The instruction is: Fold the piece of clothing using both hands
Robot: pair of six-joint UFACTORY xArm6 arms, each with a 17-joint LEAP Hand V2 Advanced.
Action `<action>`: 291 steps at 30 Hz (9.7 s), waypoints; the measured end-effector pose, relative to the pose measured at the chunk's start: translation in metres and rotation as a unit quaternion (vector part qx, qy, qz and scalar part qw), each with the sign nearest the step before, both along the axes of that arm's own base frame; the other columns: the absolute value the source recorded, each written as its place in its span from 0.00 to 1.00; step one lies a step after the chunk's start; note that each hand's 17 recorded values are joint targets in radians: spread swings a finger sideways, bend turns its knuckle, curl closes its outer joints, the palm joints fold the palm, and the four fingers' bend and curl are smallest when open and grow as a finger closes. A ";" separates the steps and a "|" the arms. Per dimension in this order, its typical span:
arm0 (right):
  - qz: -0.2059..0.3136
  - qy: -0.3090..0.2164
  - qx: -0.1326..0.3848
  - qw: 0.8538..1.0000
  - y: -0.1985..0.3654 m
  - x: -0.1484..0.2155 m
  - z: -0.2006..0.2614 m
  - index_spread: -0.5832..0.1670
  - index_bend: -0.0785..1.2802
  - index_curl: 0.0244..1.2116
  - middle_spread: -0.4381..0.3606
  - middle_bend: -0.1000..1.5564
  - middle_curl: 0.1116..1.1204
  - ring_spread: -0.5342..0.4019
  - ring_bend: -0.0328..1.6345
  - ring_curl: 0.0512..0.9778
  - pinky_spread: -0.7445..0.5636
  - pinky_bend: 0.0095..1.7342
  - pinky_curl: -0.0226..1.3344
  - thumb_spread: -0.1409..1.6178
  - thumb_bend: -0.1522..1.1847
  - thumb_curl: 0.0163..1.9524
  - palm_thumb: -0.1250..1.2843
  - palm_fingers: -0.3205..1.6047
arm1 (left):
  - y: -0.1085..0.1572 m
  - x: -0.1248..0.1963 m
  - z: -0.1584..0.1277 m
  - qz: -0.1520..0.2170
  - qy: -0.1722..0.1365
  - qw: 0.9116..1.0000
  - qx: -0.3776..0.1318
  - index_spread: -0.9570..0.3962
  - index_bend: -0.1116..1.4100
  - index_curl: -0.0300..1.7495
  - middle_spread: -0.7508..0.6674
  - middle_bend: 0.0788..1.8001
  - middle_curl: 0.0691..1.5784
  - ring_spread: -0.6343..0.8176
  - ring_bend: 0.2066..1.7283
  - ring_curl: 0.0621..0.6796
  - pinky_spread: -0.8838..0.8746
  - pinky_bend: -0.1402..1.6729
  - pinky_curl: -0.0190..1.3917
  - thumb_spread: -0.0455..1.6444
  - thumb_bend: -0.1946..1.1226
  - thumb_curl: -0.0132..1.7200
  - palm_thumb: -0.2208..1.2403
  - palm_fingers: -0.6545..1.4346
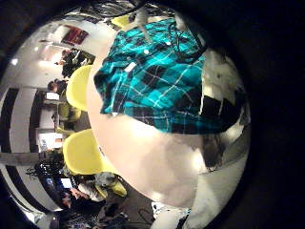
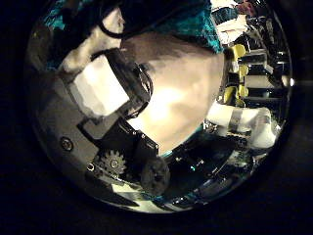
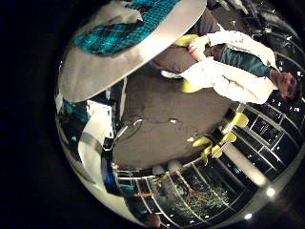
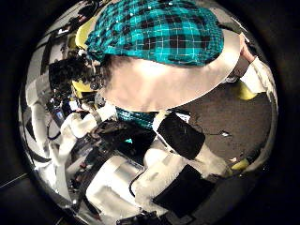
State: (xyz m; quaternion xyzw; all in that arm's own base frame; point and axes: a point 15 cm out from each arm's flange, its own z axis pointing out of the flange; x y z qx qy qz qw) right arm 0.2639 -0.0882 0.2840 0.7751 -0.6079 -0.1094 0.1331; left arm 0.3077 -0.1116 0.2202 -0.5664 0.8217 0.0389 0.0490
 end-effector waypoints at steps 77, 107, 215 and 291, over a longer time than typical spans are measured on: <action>0.003 -0.160 0.033 0.987 0.031 0.111 0.080 0.26 0.81 0.83 0.26 0.82 0.85 0.30 0.91 0.74 0.43 0.87 0.49 0.78 0.11 0.32 0.78 0.60 | 0.041 0.024 0.195 0.028 0.032 0.999 -0.002 0.33 0.18 0.91 0.03 0.41 0.78 0.13 0.84 0.72 0.18 0.83 0.50 0.74 0.14 0.29 0.70 0.76; -0.139 -0.109 0.011 0.984 -0.025 0.308 -0.107 0.26 0.39 0.66 0.28 0.62 0.64 0.32 0.86 0.71 0.38 0.66 0.60 0.78 0.08 0.28 0.63 0.14 | -0.004 0.310 0.020 0.050 -0.048 0.998 -0.014 0.42 0.18 0.88 0.04 0.38 0.73 0.11 0.69 0.65 0.18 0.78 0.48 0.72 0.11 0.24 0.54 0.58; 0.085 -0.005 -0.089 0.992 -0.013 0.191 -0.119 0.23 0.78 0.53 0.21 0.72 0.70 0.25 0.77 0.62 0.36 0.71 0.51 0.64 0.13 0.26 0.83 0.74 | 0.131 0.075 0.018 0.116 0.090 0.986 -0.084 0.59 0.20 0.30 0.44 0.09 0.28 0.37 0.36 0.26 0.46 0.33 0.29 0.75 0.14 0.15 0.33 0.49; 0.290 -0.272 0.089 0.913 0.350 0.264 0.094 0.21 0.18 0.30 0.48 0.23 0.29 0.76 0.39 0.36 0.88 0.40 0.50 0.71 0.12 0.22 0.50 0.17 | 0.204 -0.034 0.012 0.178 0.092 0.968 -0.151 0.39 0.25 0.55 0.19 0.36 0.58 0.12 0.62 0.72 0.15 0.49 0.45 0.83 0.14 0.23 0.48 0.63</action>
